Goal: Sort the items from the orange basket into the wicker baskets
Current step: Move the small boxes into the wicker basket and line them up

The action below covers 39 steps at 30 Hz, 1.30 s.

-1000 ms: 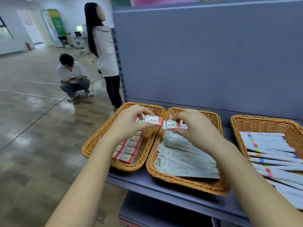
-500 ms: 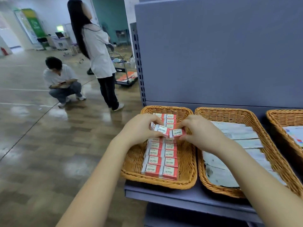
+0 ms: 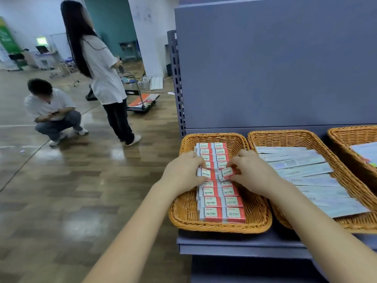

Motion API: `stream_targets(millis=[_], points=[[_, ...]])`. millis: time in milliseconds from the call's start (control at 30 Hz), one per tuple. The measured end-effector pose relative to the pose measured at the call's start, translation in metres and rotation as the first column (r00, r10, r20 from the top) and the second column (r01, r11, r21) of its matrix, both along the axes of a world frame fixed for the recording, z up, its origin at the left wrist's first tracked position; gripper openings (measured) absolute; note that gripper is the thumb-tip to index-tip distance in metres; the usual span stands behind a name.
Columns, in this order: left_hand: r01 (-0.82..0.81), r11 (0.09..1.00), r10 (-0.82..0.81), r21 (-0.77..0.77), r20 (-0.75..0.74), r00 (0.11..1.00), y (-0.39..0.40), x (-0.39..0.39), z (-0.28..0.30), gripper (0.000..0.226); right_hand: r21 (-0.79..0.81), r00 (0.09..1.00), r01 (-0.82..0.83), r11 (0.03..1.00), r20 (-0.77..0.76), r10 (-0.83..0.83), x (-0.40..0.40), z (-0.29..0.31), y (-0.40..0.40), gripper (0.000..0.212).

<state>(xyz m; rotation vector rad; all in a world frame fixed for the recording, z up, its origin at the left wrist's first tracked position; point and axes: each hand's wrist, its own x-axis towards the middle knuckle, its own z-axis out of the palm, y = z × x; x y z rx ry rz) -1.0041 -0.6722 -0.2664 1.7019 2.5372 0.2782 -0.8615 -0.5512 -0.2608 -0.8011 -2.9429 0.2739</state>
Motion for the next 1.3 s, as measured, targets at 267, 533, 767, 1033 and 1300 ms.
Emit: stream_targets(millis=[267,533,767,1033,1300], points=[[0.02,0.999,-0.018,0.028,-0.074,0.997,0.007,0.007,-0.004,0.036,0.017,0.998,0.05,0.999,-0.041,-0.05,-0.005,-0.009,-0.002,0.041],[0.007,0.997,-0.004,0.075,-0.041,0.999,0.007,0.005,-0.011,0.029,0.039,0.999,0.038,0.998,-0.037,-0.037,-0.008,-0.013,0.0,0.036],[0.042,0.998,-0.04,0.045,-0.056,0.998,0.011,0.007,-0.01,0.025,0.037,1.0,0.017,0.999,-0.019,-0.017,-0.013,-0.015,0.0,0.035],[0.145,0.988,-0.124,0.059,-0.27,0.955,0.063,0.024,0.014,0.03,0.106,0.997,-0.01,0.994,-0.077,0.018,0.004,0.004,0.032,0.03],[0.317,0.948,-0.298,-0.02,-0.406,0.864,0.146,0.093,0.022,0.037,0.184,0.976,0.214,0.959,-0.01,-0.216,0.089,0.011,0.092,0.04]])
